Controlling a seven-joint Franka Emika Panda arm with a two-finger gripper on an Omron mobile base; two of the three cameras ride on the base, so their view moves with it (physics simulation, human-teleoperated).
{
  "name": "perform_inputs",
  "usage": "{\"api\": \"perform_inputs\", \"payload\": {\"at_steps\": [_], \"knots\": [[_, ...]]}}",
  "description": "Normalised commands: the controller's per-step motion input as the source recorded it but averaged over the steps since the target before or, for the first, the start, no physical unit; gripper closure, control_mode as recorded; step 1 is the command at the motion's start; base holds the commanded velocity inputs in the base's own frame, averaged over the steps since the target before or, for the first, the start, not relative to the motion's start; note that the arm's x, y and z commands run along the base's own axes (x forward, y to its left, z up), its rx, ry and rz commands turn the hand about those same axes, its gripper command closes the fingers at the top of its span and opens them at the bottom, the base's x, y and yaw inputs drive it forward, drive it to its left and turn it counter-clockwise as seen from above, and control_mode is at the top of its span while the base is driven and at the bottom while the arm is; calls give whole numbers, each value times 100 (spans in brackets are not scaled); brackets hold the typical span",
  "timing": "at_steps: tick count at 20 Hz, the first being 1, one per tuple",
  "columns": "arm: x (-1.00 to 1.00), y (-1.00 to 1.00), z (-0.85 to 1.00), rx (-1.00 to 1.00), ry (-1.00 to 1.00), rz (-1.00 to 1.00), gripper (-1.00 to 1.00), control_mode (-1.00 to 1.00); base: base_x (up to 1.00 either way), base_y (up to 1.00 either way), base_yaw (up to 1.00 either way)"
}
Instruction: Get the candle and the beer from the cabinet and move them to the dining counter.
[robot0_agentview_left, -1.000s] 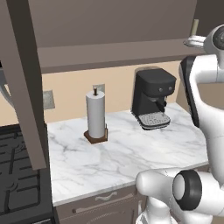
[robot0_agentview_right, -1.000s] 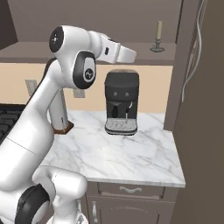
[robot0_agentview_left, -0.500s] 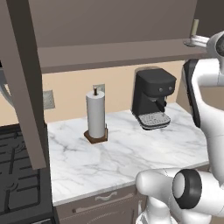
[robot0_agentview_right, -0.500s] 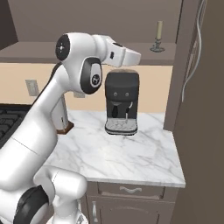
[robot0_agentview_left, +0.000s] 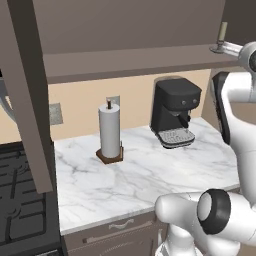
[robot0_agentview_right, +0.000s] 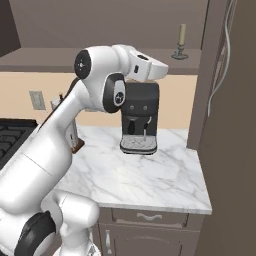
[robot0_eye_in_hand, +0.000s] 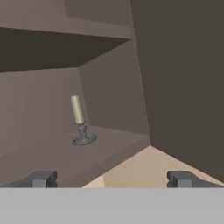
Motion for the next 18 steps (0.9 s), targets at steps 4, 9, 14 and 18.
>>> {"api": "perform_inputs", "payload": {"at_steps": [4,9,14,18], "knots": [[28,-2,-2,0,-2,0,-100,-100,0,0,0],[41,1,0,0,0,0,-100,-100,0,0,0],[37,0,0,0,11,0,-100,-100,0,0,0],[33,2,1,-4,3,0,-100,-100,0,0,0]]}}
